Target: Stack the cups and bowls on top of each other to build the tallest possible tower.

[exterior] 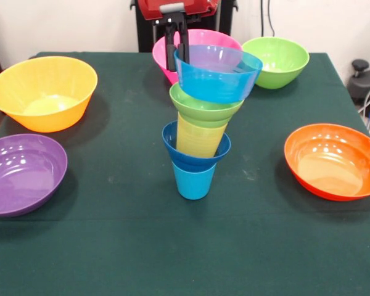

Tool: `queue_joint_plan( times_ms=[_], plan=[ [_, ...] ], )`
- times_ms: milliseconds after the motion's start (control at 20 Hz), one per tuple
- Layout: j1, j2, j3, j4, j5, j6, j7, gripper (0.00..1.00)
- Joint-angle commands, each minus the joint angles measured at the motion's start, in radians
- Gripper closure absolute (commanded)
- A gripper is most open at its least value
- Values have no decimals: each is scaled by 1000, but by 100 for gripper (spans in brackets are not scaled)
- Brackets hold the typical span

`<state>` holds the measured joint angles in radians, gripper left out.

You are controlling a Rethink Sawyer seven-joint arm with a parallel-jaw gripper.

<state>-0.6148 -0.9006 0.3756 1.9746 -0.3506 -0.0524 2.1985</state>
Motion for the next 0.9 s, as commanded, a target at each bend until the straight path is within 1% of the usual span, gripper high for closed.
queue_joint_plan(
  times_ms=[50, 300, 900],
  plan=[
    [-12, 80, 17, 17, -80, -5, 29, 100],
    [-35, 92, 39, 9, -93, -3, 14, 100],
    [-50, 102, 54, 5, -102, -5, 13, 100]
  ],
)
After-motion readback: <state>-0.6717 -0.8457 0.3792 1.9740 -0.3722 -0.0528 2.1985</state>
